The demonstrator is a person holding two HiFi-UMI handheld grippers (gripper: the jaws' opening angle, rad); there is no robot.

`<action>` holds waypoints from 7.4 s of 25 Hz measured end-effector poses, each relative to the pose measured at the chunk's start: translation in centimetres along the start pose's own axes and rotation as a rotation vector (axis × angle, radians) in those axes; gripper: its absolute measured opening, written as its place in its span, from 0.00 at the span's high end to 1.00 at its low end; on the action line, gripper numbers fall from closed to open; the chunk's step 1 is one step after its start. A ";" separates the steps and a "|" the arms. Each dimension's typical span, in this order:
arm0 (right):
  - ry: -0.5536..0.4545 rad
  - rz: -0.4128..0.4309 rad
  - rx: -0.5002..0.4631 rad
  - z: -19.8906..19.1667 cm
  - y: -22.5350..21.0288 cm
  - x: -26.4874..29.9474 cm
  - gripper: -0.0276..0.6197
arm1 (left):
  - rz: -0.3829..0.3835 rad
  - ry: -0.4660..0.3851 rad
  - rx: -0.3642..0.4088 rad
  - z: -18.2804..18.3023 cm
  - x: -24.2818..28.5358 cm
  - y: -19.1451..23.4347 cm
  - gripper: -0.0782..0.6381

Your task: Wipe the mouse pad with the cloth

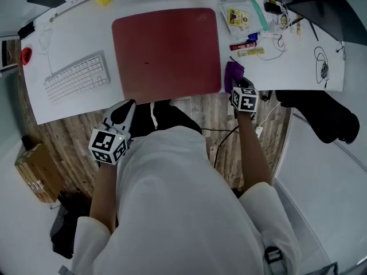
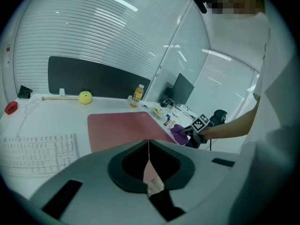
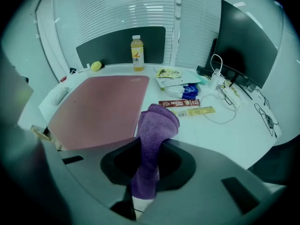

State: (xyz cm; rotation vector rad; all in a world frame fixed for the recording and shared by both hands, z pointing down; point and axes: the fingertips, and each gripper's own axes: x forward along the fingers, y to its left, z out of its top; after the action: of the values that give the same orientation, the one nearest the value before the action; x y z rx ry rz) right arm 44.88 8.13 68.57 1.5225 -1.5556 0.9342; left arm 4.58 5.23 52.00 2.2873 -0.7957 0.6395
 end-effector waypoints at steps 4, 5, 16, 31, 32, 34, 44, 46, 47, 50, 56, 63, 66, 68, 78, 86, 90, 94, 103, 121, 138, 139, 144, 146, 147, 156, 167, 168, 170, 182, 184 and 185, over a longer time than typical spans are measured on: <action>0.016 -0.042 -0.015 1.4 1.4 1.6 0.83 | 0.020 0.000 -0.029 -0.3 -1.1 2.2 0.86; 0.021 -0.050 -0.017 1.7 1.9 2.0 0.83 | 0.024 0.001 -0.035 -0.5 -1.4 2.7 0.86; 0.087 -0.047 -0.034 3.7 8.8 4.6 0.83 | 0.045 -0.009 -0.086 -1.5 -4.4 8.0 0.86; 0.124 0.073 -0.127 6.3 21.1 6.0 0.83 | 0.023 -0.042 -0.108 -1.1 -6.2 13.0 0.86; 0.124 0.081 -0.132 6.5 22.0 6.1 0.83 | 0.021 -0.043 -0.110 -1.1 -6.2 13.2 0.86; 0.126 0.098 -0.135 6.8 23.6 6.2 0.83 | 0.020 -0.046 -0.113 -1.2 -6.3 13.5 0.86; 0.120 0.210 -0.181 8.3 31.9 6.6 0.83 | 0.035 -0.053 -0.123 -1.1 -7.7 16.0 0.86; 0.122 0.232 -0.191 8.4 33.4 6.8 0.83 | 0.040 -0.054 -0.127 -1.2 -7.9 16.6 0.86; 0.123 0.244 -0.197 8.4 34.2 6.8 0.83 | 0.041 -0.054 -0.128 -1.2 -8.0 16.8 0.86; 0.122 0.287 -0.199 8.6 36.5 6.8 0.83 | 0.041 -0.055 -0.127 -1.2 -8.3 17.3 0.86; 0.124 0.364 -0.195 8.9 40.8 6.8 0.83 | 0.044 -0.067 -0.133 -1.1 -8.8 18.4 0.86; 0.147 0.488 -0.198 9.2 45.4 6.7 0.83 | 0.056 -0.073 -0.151 -1.5 -9.7 20.1 0.86; 0.156 0.541 -0.217 9.6 46.8 6.4 0.83 | 0.057 -0.075 -0.154 -1.6 -9.9 20.7 0.86; 0.146 0.568 -0.232 10.3 47.5 6.0 0.83 | 0.057 -0.079 -0.150 -1.4 -9.9 21.1 0.86; 0.063 0.605 -0.299 14.5 46.5 6.3 0.83 | 0.079 -0.078 -0.122 0.4 -8.8 20.2 0.86; 0.079 0.587 -0.347 14.4 41.4 9.0 0.83 | 0.127 -0.066 -0.137 1.4 -6.6 16.5 0.86; 0.078 0.582 -0.321 14.0 38.4 9.9 0.83 | 0.132 -0.062 -0.137 2.1 -4.8 14.2 0.86; 0.069 0.591 -0.284 13.7 35.9 10.1 0.83 | 0.138 -0.050 -0.137 2.2 -3.2 12.2 0.86; 0.054 0.602 -0.253 13.5 29.9 10.4 0.82 | 0.146 -0.027 -0.126 3.1 -0.5 9.6 0.86; 0.032 0.426 -0.159 13.1 14.3 10.5 0.82 | 0.091 0.012 -0.070 5.3 4.4 5.4 0.86; 0.044 0.215 -0.077 12.9 3.5 9.5 0.82 | 0.035 0.026 -0.042 6.5 6.9 4.7 0.86; 0.036 0.205 -0.063 13.3 3.2 9.1 0.82 | 0.031 0.024 -0.042 6.6 7.0 4.8 0.86; -0.013 0.138 -0.023 15.8 1.7 7.4 0.82 | 0.012 0.016 -0.040 7.1 7.3 5.5 0.86; -0.017 0.100 -0.007 16.6 1.2 7.5 0.82 | 0.007 0.011 -0.040 7.4 7.1 5.8 0.86; -0.015 0.078 0.003 16.8 1.1 7.7 0.82 | 0.008 0.008 -0.041 7.5 6.9 6.0 0.86; 0.037 -0.154 0.090 19.4 2.2 11.6 0.82 | 0.065 0.018 -0.094 5.4 3.4 9.4 0.86; 0.032 -0.182 0.069 22.4 6.0 13.5 0.82 | 0.113 -0.006 -0.173 2.8 -0.4 13.1 0.86; 0.032 -0.174 0.061 22.6 6.7 13.7 0.82 | 0.113 -0.010 -0.178 2.6 -0.6 13.4 0.86; 0.031 -0.158 0.047 22.9 8.2 13.9 0.82 | 0.114 -0.018 -0.186 2.4 -1.1 14.0 0.86; 0.016 -0.060 0.000 24.8 18.0 14.9 0.82 | 0.137 -0.057 -0.220 1.1 -4.4 18.3 0.86; 0.011 -0.045 -0.011 25.1 19.6 15.0 0.82 | 0.147 -0.062 -0.224 0.9 -5.2 18.9 0.86; 0.009 -0.038 -0.018 25.2 20.4 15.0 0.82 | 0.151 -0.063 -0.227 0.8 -5.6 19.2 0.86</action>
State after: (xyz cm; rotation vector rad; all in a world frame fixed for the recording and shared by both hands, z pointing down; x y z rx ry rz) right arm 23.82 -20.62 70.73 1.5278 -1.5194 0.9020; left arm -12.12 -5.14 55.63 2.0639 -1.0247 0.5167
